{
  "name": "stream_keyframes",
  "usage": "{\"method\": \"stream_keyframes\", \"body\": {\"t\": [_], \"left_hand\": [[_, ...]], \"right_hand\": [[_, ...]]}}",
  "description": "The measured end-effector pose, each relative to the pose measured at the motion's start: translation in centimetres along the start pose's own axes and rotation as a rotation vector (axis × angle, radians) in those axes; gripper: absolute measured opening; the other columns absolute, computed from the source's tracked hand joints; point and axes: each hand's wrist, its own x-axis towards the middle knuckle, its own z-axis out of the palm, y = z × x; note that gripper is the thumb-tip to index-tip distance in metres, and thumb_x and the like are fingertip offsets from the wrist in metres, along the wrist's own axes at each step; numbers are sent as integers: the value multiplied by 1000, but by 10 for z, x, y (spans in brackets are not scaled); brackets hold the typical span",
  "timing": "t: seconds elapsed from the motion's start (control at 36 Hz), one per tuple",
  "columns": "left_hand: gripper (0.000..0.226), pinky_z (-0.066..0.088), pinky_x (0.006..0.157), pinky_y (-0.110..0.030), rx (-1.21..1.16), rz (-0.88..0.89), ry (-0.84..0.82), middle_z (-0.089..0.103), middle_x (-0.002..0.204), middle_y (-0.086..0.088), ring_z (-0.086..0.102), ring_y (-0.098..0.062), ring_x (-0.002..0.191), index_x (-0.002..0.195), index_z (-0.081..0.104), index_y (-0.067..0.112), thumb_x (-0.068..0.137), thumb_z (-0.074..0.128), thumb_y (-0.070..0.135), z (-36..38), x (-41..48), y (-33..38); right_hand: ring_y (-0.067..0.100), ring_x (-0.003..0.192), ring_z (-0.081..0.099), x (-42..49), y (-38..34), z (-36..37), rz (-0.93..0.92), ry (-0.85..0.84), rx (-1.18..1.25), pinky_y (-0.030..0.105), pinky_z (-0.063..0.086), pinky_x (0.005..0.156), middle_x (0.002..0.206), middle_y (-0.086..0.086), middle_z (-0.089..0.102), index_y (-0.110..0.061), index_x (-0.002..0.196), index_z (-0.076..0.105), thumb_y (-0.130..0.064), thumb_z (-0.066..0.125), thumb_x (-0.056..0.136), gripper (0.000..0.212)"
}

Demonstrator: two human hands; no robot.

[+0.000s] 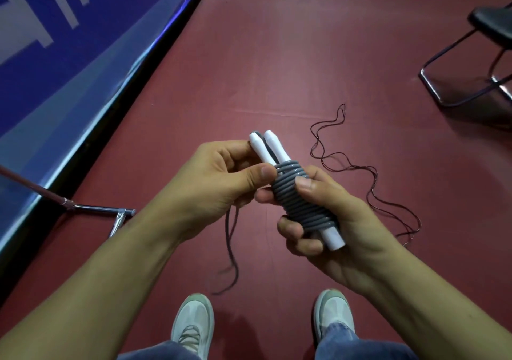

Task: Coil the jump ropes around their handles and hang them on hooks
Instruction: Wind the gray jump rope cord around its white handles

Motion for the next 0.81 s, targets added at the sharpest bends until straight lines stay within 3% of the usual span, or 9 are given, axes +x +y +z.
{"method": "stream_keyframes", "body": {"t": [0.08, 0.14, 0.19, 0.31, 0.42, 0.5, 0.64, 0.72, 0.81], "left_hand": [[26, 30, 50, -25, -85, -51, 25, 60, 79, -15, 47, -20, 65, 109, 73, 4, 88, 67, 19, 8, -1, -1], [31, 22, 49, -26, -196, -105, 21, 69, 93, -18, 50, -24, 69, 117, 68, 2, 89, 65, 15, 14, -1, 0], [38, 20, 46, -23, -303, -160, 50, 71, 98, -18, 41, -18, 51, 123, 64, 0, 88, 65, 14, 17, 0, 0], [23, 29, 41, -19, -340, -170, 153, 67, 80, -14, 29, -8, 39, 94, 61, 3, 78, 70, 17, 21, 1, 0], [12, 32, 47, -27, -77, -8, 253, 59, 76, -32, 36, -19, 48, 77, 67, 15, 82, 78, 13, 22, -1, 0], [14, 31, 50, -27, 71, 31, 245, 55, 63, -21, 39, -20, 51, 78, 70, 20, 84, 82, 14, 19, -4, -3], [12, 38, 47, -16, 58, 10, 171, 65, 55, -6, 52, -7, 43, 81, 68, 8, 86, 75, 0, 27, -8, 0], [16, 39, 51, -22, -6, 25, 160, 67, 59, -9, 57, -16, 49, 75, 68, 12, 83, 77, 1, 27, -8, 3], [12, 39, 53, -31, -48, 9, 144, 68, 72, -20, 51, -27, 62, 70, 70, 16, 72, 82, 14, 19, -7, 6]], "right_hand": [[23, 60, 59, 2, 2, 1, -42, 20, 5, 24, 44, 49, 97, 22, 70, -12, 101, 50, -18, 61, 86, 20], [22, 58, 57, 5, 3, 2, -107, 69, -41, 26, 46, 50, 87, 14, 69, -14, 94, 50, -16, 64, 84, 17], [22, 55, 55, 8, 4, 3, -179, 129, -104, 30, 47, 51, 82, 11, 67, -14, 100, 48, -14, 66, 81, 26], [22, 52, 49, 12, 2, 4, -271, 202, -180, 32, 45, 53, 81, 9, 70, -13, 103, 47, -11, 67, 80, 31], [21, 54, 50, 9, -2, 1, -202, 163, -150, 31, 46, 54, 85, 8, 69, -17, 96, 51, -13, 66, 82, 21], [19, 57, 51, 5, 0, -2, -49, 119, -73, 33, 45, 60, 89, 7, 67, -17, 100, 54, -18, 65, 81, 22], [14, 47, 39, 6, 6, 1, 58, 157, -22, 27, 29, 55, 81, 8, 55, -14, 116, 66, -43, 65, 92, 38], [12, 42, 36, 7, 5, 0, 47, 129, -18, 29, 21, 56, 77, 7, 53, -9, 127, 64, -49, 56, 95, 51], [12, 40, 38, 7, 1, 1, 51, 87, -10, 34, 18, 61, 75, 8, 55, -9, 120, 60, -41, 54, 95, 42]]}}
